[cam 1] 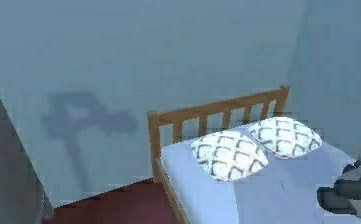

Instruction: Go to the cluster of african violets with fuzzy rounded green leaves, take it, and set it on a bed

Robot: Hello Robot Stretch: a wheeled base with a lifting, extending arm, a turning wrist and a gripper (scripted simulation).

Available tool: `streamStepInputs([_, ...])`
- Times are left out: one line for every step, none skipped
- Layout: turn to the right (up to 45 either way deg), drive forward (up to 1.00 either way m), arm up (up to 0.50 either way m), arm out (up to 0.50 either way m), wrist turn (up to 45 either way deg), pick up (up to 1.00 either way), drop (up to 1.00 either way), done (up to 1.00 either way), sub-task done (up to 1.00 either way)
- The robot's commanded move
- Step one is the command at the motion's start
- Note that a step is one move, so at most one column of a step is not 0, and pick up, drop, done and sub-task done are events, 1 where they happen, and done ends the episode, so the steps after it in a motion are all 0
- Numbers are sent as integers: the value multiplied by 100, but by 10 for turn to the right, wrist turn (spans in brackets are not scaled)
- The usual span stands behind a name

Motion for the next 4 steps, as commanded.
streamStepInputs([-450,0,0,0,0,0,0,0,0])
streamStepInputs([-90,0,0,0,0,0,0,0,0])
streamStepInputs([0,0,0,48,0,0,0,0,0])
streamStepInputs([0,0,0,0,450,0,0,0,0])
